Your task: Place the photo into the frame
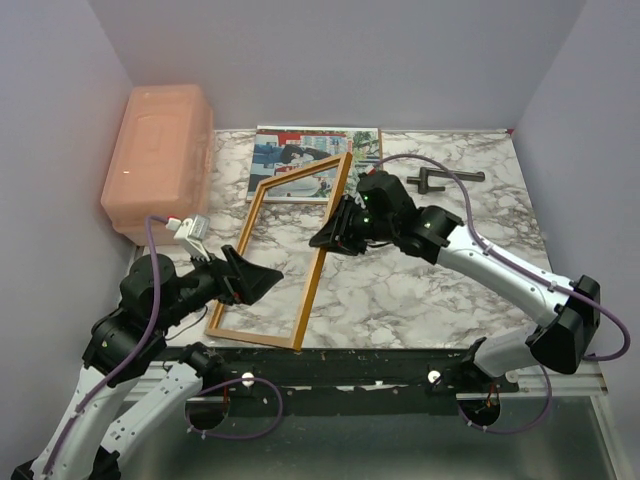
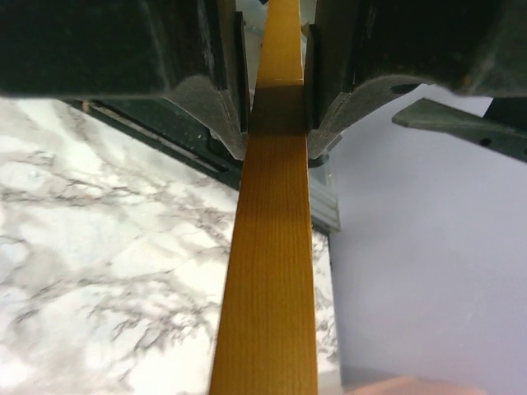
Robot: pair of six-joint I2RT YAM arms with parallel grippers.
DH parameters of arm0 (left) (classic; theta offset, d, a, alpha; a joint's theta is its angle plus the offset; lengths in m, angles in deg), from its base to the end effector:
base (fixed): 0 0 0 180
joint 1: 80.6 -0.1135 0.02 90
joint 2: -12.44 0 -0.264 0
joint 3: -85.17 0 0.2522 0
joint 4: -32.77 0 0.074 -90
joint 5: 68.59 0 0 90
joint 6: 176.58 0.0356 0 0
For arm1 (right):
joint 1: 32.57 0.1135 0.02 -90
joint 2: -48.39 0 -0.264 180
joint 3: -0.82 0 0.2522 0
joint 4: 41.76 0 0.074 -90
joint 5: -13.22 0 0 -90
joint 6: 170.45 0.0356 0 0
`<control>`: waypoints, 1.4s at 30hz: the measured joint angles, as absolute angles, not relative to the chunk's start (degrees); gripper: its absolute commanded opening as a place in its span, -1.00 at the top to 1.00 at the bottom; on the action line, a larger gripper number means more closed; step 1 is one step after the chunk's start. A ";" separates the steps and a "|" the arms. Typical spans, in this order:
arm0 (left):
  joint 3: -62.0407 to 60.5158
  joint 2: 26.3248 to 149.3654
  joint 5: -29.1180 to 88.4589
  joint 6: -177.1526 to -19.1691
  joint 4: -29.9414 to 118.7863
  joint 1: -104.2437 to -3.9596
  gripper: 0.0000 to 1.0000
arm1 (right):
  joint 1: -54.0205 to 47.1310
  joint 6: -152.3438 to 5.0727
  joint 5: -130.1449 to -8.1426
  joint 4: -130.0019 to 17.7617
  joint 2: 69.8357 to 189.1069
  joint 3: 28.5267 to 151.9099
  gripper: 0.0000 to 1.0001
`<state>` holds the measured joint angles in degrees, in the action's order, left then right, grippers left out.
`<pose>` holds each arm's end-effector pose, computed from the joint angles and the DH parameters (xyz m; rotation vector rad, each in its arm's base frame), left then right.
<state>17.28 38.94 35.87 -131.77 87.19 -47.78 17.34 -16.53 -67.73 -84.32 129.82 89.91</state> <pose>0.0613 -0.0501 0.3736 -0.0146 1.9583 -1.1670 0.2019 0.2485 0.3457 0.2008 2.4738 1.1911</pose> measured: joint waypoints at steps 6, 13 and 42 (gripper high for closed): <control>15.31 38.96 34.23 -128.45 91.13 -47.78 -0.97 | 13.01 -21.56 -66.06 -89.06 129.82 92.84 0.99; 13.91 38.70 33.64 -124.93 94.62 -47.78 -0.97 | 8.51 -28.75 -62.39 -95.10 130.12 97.94 0.99; 14.72 39.57 32.30 -122.35 97.18 -47.78 -0.96 | -8.91 -45.38 -47.97 -111.88 127.39 93.70 0.99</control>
